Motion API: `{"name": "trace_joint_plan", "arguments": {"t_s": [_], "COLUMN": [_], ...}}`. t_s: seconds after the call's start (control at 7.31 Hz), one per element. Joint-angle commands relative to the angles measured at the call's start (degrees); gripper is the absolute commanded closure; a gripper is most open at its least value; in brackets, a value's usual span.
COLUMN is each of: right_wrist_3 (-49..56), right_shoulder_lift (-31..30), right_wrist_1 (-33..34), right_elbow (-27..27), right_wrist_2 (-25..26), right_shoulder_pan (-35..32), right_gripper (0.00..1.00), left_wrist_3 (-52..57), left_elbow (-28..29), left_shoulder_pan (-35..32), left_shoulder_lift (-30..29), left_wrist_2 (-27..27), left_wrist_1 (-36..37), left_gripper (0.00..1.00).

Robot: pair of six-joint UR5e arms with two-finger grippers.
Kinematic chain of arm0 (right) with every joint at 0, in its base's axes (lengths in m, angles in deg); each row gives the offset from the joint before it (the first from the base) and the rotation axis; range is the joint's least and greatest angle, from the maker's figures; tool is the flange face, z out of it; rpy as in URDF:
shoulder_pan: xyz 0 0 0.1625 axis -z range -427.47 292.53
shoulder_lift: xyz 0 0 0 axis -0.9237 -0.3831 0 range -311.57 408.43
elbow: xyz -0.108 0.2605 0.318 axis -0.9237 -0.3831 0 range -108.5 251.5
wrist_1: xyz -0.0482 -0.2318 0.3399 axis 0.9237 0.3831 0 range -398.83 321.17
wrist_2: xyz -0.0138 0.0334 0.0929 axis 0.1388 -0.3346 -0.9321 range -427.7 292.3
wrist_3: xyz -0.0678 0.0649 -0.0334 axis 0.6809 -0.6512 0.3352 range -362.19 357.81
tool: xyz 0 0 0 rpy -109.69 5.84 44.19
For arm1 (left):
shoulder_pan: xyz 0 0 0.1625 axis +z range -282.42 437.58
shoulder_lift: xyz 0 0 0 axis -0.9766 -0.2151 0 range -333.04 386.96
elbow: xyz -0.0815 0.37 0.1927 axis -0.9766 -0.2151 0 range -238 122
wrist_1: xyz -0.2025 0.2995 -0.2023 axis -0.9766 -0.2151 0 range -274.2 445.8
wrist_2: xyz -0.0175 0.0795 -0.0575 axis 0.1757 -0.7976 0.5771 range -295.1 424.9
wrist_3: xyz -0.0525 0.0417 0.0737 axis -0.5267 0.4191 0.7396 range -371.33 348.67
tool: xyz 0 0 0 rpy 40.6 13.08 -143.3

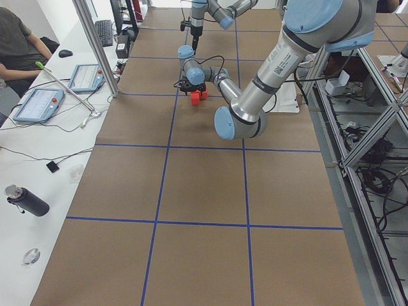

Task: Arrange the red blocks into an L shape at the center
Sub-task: 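Place the red cube beside the farther cube, on the left-arm side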

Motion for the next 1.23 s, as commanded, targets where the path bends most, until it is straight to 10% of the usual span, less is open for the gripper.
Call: {"name": "trace_joint_plan", "arguments": {"t_s": [0.0, 1.1], "right_wrist_3": [-0.09, -0.18], "right_shoulder_lift": [0.07, -0.1], "right_wrist_1": [0.0, 0.0], "right_elbow": [0.13, 0.83], "right_wrist_2": [0.0, -0.09], "right_shoulder_pan": [0.0, -0.09], "right_gripper": [0.0, 0.0], "left_wrist_3": [-0.07, -0.07], "left_elbow": [-3.74, -3.05], "left_shoulder_pan": [0.37, 3.71], "left_shoulder_lift": [4.12, 3.7], "left_wrist_2": [0.0, -0.26], "left_wrist_1": [0.13, 0.22], "left_gripper": [0.0, 0.0]}}
